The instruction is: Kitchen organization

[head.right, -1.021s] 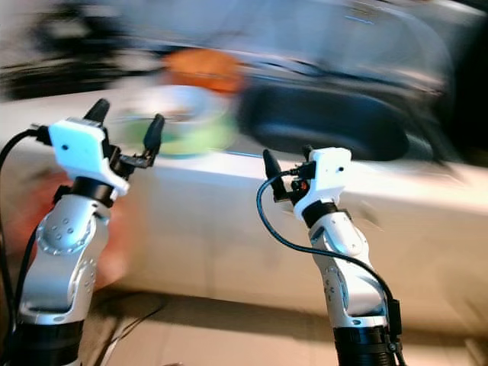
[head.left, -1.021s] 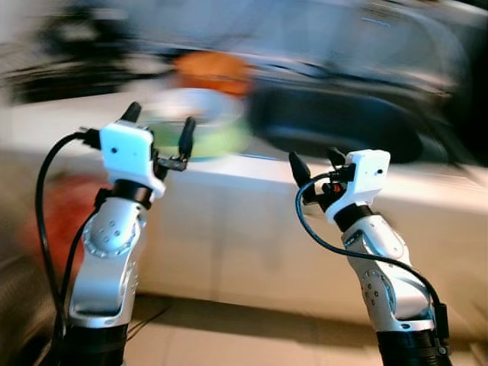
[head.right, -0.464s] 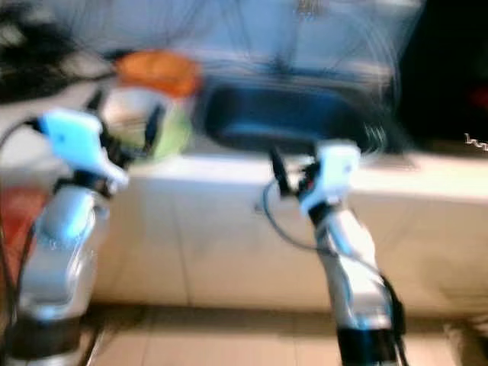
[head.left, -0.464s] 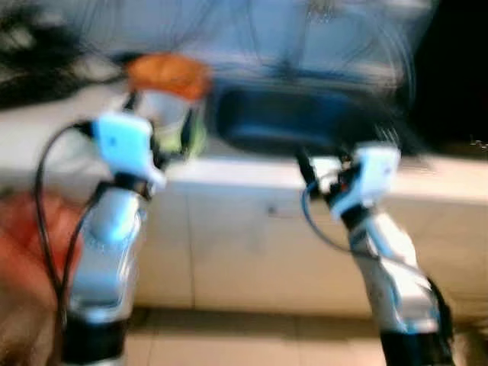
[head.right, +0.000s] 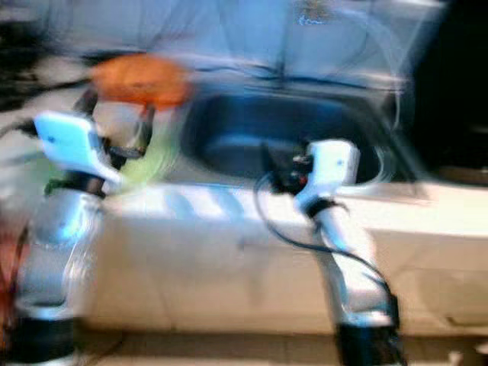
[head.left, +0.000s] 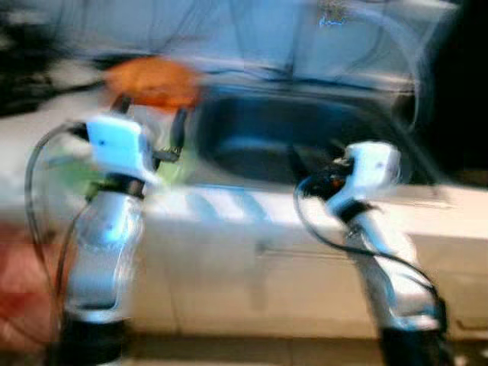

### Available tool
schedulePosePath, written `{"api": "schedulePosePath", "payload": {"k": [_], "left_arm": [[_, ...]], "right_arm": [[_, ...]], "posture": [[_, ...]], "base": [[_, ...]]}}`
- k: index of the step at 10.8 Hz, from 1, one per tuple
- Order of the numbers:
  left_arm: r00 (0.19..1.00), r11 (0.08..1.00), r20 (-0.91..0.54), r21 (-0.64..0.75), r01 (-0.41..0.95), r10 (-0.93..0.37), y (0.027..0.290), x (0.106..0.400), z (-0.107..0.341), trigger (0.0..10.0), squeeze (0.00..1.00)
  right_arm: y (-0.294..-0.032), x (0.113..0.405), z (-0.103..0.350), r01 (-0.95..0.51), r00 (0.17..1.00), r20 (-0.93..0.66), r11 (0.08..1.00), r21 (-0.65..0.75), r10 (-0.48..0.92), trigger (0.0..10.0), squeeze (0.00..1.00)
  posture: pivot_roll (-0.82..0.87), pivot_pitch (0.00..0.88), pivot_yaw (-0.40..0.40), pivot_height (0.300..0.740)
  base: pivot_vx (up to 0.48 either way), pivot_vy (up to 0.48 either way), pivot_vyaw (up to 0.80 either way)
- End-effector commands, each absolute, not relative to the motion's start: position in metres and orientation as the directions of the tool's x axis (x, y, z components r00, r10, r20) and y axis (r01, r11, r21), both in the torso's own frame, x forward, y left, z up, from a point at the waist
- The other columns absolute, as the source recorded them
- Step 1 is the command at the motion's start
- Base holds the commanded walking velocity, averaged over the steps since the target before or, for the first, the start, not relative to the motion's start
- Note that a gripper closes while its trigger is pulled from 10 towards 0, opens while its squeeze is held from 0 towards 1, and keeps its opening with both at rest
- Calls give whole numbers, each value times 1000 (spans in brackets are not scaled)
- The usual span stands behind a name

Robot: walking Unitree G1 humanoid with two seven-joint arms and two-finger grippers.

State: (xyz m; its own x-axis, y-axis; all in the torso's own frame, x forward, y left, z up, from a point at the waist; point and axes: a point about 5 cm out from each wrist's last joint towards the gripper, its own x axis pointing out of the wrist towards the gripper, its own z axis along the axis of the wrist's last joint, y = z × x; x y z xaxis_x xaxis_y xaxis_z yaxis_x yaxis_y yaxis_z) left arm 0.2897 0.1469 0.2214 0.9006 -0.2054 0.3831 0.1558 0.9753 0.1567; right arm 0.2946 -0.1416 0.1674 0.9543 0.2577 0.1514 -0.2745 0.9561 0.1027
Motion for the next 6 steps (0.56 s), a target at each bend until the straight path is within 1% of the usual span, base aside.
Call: {"api": "schedulePosePath", "payload": {"k": [1, 4, 6], "left_arm": [[895, 977, 404, 171, 128, -188, 155, 288, 228, 10000, 0], [892, 977, 415, 179, 115, -181, 155, 288, 230, 10000, 0], [873, 975, 466, 218, 47, -146, 158, 284, 238, 10000, 0]], "right_arm": [[-132, 295, 175, -303, 942, 183, 948, 100, 282, 10000, 0], [-131, 295, 175, -302, 943, 179, 948, 103, 281, 10000, 0], [-131, 295, 174, -302, 943, 177, 947, 104, 282, 10000, 0]], "posture": [[100, 0, -55, 740], [100, 0, -53, 740], [106, 0, -61, 740]], "base": [[0, 0, 0], [0, 0, 0], [0, 0, 0]]}}
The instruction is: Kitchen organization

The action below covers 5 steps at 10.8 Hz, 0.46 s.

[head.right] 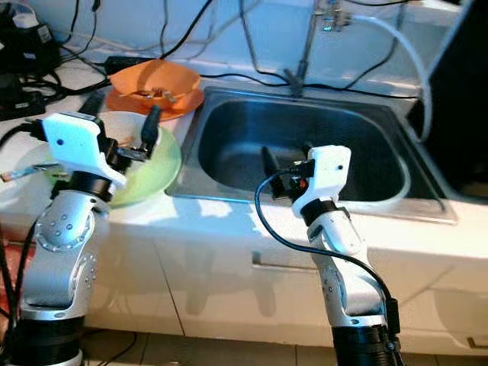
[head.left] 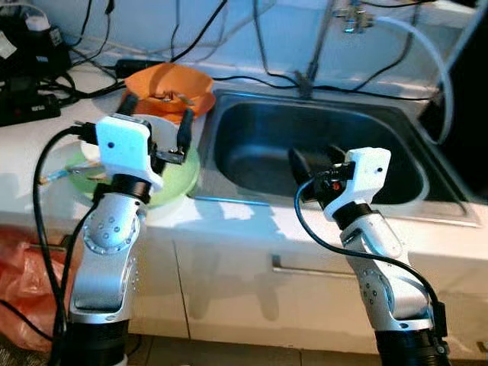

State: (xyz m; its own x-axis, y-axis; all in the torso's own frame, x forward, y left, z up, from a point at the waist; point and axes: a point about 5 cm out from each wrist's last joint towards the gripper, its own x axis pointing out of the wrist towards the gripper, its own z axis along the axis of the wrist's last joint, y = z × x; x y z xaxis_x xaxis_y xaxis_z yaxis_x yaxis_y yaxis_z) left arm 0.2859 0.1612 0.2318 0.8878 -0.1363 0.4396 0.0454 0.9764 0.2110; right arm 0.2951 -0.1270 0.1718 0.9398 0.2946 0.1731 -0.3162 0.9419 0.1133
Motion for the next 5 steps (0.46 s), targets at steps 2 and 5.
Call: {"api": "schedulePosePath", "payload": {"k": [2, 5], "left_arm": [[851, 969, 507, 245, 7, -135, 161, 278, 245, 10000, 0], [850, 954, 508, 300, -24, -138, 175, 259, 244, 10000, 0]], "right_arm": [[-132, 297, 174, -304, 942, 178, 947, 104, 283, 10000, 0], [-129, 299, 174, -331, 935, 173, 937, 109, 310, 10000, 0]], "posture": [[110, 0, -65, 740], [136, 0, -80, 740]], "base": [[0, 0, 0], [0, 0, 0]]}}
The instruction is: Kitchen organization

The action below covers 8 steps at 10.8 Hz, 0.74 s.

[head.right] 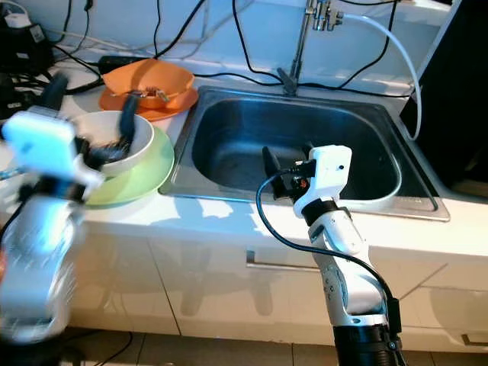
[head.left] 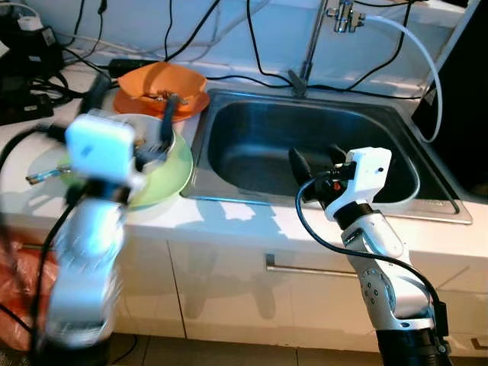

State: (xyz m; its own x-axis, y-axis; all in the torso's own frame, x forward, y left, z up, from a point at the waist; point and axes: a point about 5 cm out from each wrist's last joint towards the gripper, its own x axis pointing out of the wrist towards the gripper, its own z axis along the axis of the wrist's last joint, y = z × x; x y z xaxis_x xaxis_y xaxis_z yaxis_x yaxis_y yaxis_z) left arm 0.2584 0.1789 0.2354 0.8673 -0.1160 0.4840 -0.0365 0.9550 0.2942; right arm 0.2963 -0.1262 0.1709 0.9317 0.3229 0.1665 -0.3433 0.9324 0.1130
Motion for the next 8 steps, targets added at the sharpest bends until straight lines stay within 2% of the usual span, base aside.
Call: {"api": "schedulePosePath", "payload": {"k": [1, 3, 5, 7, 8], "left_arm": [[867, 953, 484, 300, -37, -119, 181, 255, 235, 10000, 0], [887, 955, 456, 288, -65, -77, 187, 253, 223, 10000, 0], [891, 948, 445, 313, -60, -90, 189, 250, 220, 10000, 0], [895, 946, 436, 321, -53, -97, 189, 249, 217, 10000, 0], [898, 944, 428, 325, -49, -101, 190, 248, 216, 10000, 0]], "right_arm": [[-125, 299, 174, -364, 924, 166, 925, 110, 344, 10000, 0], [-117, 297, 173, -489, 869, 136, 868, 90, 475, 10000, 0], [-120, 296, 177, -514, 853, 149, 854, 74, 501, 10000, 0], [-121, 297, 177, -506, 857, 150, 860, 69, 493, 10000, 0], [-121, 297, 176, -499, 861, 152, 863, 74, 485, 10000, 0]], "posture": [[147, 0, -86, 740], [145, 0, -89, 740], [144, 0, -87, 740], [149, 0, -80, 740], [150, 0, -78, 740]], "base": [[0, 0, 0], [0, 0, 0], [0, 0, 0], [0, 0, 800], [0, 0, 0]]}}
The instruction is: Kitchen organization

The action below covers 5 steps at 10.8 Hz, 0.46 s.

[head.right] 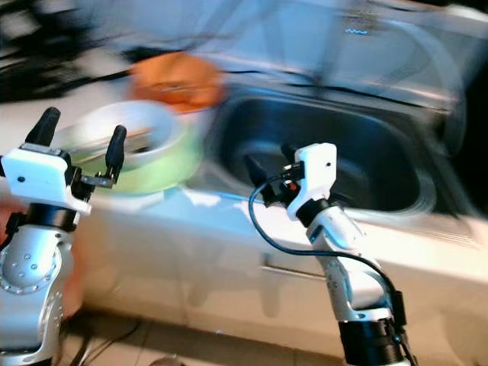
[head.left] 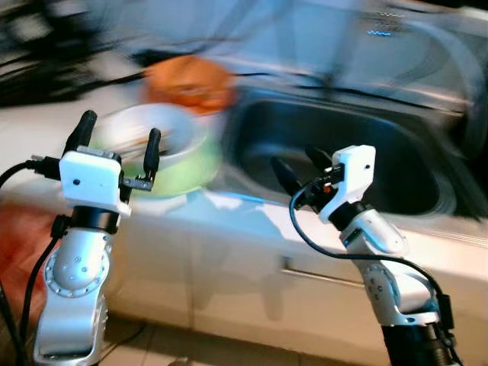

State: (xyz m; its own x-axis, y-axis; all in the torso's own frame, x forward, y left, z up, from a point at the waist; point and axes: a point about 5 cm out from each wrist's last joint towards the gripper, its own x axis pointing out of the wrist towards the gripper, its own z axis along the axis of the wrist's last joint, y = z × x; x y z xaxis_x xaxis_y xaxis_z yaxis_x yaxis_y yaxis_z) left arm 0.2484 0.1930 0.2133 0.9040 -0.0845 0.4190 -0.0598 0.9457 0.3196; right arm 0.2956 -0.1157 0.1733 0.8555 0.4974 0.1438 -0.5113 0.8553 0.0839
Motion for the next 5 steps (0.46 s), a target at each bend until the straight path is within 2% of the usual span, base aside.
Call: {"api": "schedulePosePath", "payload": {"k": [1, 5], "left_arm": [[899, 943, 425, 328, -48, -102, 190, 248, 215, 10000, 0], [914, 946, 375, 321, 30, -156, 182, 254, 206, 10000, 0]], "right_arm": [[-121, 297, 176, -493, 865, 152, 867, 76, 479, 10000, 0], [-121, 299, 176, -482, 870, 155, 873, 76, 468, 10000, 0]], "posture": [[152, 0, -77, 740], [154, 0, -77, 740]], "base": [[0, 0, 0], [0, 0, 0]]}}
